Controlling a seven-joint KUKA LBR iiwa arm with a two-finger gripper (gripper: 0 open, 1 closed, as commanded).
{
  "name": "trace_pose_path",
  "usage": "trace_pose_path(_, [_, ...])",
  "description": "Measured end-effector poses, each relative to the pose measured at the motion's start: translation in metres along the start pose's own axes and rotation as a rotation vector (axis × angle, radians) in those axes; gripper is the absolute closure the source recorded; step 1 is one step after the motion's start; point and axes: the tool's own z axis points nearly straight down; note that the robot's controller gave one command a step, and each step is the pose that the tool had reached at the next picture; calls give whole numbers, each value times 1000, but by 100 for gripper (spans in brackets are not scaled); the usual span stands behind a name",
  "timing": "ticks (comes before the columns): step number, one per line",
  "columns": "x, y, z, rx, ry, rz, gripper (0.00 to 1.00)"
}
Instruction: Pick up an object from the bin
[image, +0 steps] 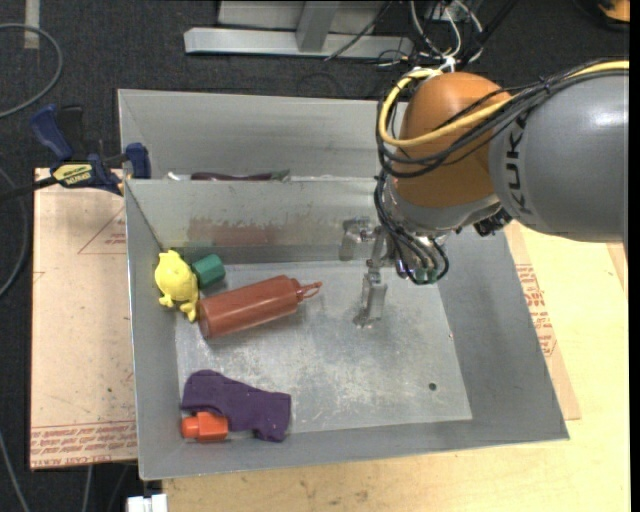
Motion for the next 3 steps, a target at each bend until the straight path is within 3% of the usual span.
trace_pose_path(1, [-15, 16, 26, 1, -8, -53, 0])
trace_pose_path(2, [-20, 26, 87, -1, -6, -174, 0])
trace_pose_path(3, [-15, 42, 118, 0, 2, -154, 0])
